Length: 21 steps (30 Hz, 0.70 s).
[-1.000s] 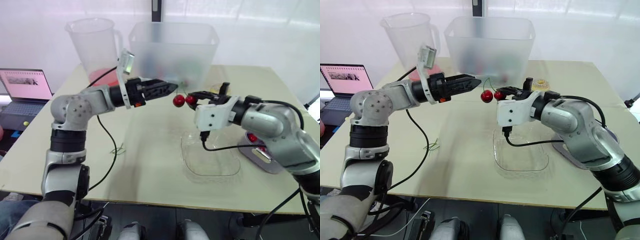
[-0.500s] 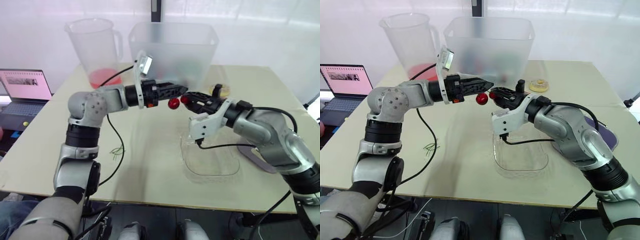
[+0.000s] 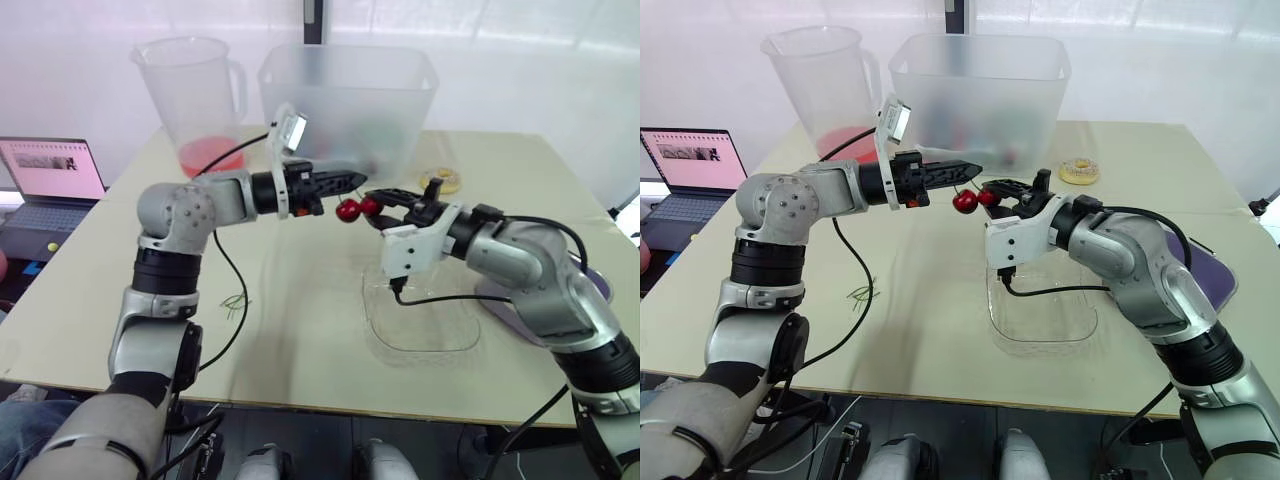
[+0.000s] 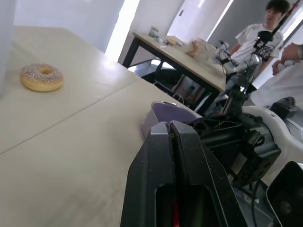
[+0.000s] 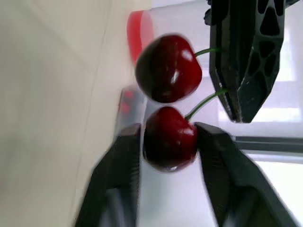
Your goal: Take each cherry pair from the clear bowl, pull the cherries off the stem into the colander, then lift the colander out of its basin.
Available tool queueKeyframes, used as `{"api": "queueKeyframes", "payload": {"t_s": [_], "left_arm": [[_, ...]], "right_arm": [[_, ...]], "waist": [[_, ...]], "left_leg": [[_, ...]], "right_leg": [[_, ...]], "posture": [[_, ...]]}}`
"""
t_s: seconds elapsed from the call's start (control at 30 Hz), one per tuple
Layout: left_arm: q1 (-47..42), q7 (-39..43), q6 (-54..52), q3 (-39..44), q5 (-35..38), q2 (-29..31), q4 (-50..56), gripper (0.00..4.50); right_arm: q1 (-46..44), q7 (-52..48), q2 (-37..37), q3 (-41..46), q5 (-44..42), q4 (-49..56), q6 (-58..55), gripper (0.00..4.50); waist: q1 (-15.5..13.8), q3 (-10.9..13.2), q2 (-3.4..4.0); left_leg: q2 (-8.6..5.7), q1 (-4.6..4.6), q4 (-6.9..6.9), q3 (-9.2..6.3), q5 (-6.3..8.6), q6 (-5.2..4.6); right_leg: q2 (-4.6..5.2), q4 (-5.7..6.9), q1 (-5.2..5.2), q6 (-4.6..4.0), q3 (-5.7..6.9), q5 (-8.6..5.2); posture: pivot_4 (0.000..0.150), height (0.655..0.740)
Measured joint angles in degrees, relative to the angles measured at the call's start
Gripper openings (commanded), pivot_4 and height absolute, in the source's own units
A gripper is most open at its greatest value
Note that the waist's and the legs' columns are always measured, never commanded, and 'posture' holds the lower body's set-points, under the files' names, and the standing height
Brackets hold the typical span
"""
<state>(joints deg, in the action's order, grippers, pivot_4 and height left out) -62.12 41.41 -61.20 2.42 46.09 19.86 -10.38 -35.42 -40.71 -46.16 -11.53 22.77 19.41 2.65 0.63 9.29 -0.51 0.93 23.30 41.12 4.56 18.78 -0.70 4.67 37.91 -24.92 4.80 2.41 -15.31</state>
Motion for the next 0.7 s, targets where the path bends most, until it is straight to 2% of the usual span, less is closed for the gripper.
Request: {"api": "queueKeyframes", "payload": {"t_s": [0.1, 0.2, 0.3, 0.4, 0.47, 0.6, 0.7], "left_arm": [[0.0, 1.0, 0.4, -0.1, -0.8, 0.5, 0.0, 0.0], [0.0, 3.1, 0.8, -0.2, -1.5, 2.3, -0.2, 0.0], [0.1, 6.3, 1.5, -0.9, -1.9, 4.1, -0.1, 0.0], [0.7, 11.0, 2.1, -2.2, -1.9, 5.4, 0.5, 0.0], [1.0, 13.7, 2.4, -3.6, -2.0, 6.3, 1.4, 0.0], [1.4, 17.8, 2.8, -4.0, -2.0, 7.5, 2.4, 0.0], [1.7, 19.4, 2.8, -5.2, -1.9, 7.6, 4.3, 0.0]], "right_arm": [[1.8, -1.3, -0.1, 3.1, -2.6, 1.3, -1.8, 4.46], [5.8, -2.8, 0.3, 9.7, -9.7, 3.3, -7.9, 4.46], [7.1, -3.8, 3.1, 18.0, -20.3, 4.8, -19.7, 4.46], [3.0, -3.3, 10.0, 29.6, -40.3, 5.8, -44.1, 4.46], [-0.6, -4.2, 8.9, 34.4, -51.6, 5.5, -57.1, 4.46], [-0.3, -9.2, 2.4, 32.7, -62.1, 8.3, -65.0, 4.46], [0.0, -10.6, 1.8, 27.3, -65.8, 10.6, -66.3, 4.46]], "waist": [[0.0, 0.0, 0.0], [-0.1, 0.0, 0.0], [-0.1, 0.0, 0.0], [0.1, 0.0, 0.04], [0.0, 0.0, 0.11], [-0.1, 0.0, 0.1], [0.0, 0.0, 0.1]], "left_leg": [[0.0, 0.0, 0.0, -0.01, 0.0, 0.0], [0.0, 0.0, 0.0, -0.02, 0.0, 0.0], [0.01, -0.03, 0.0, -0.02, 0.0, 0.0], [0.03, -0.06, 0.02, -0.02, 0.0, 0.0], [0.02, -0.06, -0.02, -0.04, 0.0, -0.01], [0.0, -0.04, -0.1, -0.08, 0.03, -0.05], [-0.03, -0.04, -0.04, -0.06, 0.04, -0.07]], "right_leg": [[0.0, 0.0, 0.0, 0.0, 0.0, 0.0], [0.0, 0.0, 0.03, 0.0, 0.01, 0.0], [-0.01, 0.02, 0.05, 0.0, 0.01, 0.0], [-0.01, 0.17, 0.05, -0.01, 0.01, 0.0], [0.0, 0.14, 0.05, -0.01, 0.01, 0.0], [-0.02, 0.05, 0.05, -0.02, 0.0, 0.0], [0.0, 0.05, 0.05, -0.02, -0.05, 0.0]], "posture": [[0.15, 0.7131], [0.15, 0.7131], [0.15, 0.7131], [0.15, 0.7131], [0.15, 0.7131], [0.15, 0.7131], [0.15, 0.7131]]}}
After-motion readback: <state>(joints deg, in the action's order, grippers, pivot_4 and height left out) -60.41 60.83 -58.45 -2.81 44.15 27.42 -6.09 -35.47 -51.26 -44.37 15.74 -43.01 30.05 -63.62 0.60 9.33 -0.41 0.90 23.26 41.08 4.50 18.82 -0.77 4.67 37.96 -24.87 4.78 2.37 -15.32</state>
